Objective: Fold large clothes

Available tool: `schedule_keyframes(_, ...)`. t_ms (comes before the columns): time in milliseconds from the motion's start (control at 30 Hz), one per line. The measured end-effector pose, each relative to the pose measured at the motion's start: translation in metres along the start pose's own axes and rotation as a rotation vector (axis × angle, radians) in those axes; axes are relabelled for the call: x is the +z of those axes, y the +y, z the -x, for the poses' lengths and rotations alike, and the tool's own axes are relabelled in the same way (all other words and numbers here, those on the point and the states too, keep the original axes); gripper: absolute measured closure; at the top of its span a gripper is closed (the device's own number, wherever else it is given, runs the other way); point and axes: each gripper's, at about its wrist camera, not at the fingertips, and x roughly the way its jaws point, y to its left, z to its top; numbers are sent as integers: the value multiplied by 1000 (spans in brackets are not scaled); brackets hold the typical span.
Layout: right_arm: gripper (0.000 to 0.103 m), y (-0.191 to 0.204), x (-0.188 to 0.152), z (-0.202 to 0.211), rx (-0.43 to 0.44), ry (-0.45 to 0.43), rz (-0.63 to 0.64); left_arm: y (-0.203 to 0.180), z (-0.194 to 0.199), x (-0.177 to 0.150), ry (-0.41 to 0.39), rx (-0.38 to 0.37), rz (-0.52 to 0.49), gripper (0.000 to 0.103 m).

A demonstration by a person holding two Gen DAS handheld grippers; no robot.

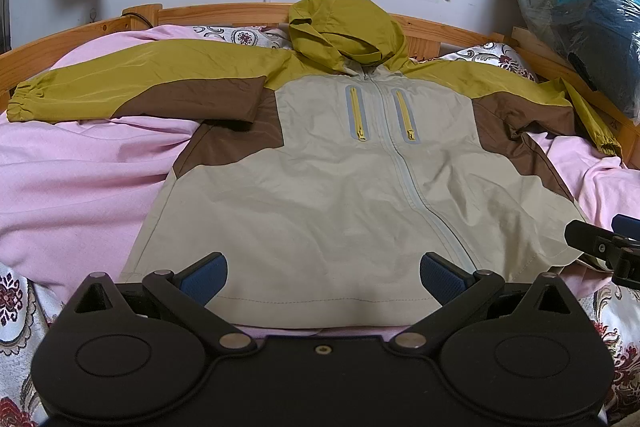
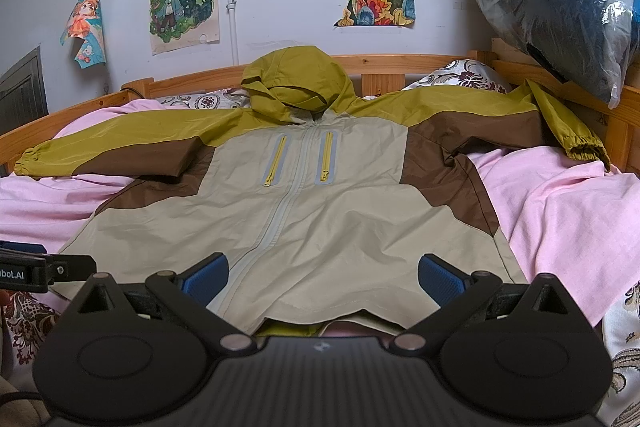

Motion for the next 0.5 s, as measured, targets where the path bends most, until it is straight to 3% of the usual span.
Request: schedule_keyframes(500, 0, 0, 1, 0, -12, 13, -7, 8, -6, -3, 17, 5, -2, 1)
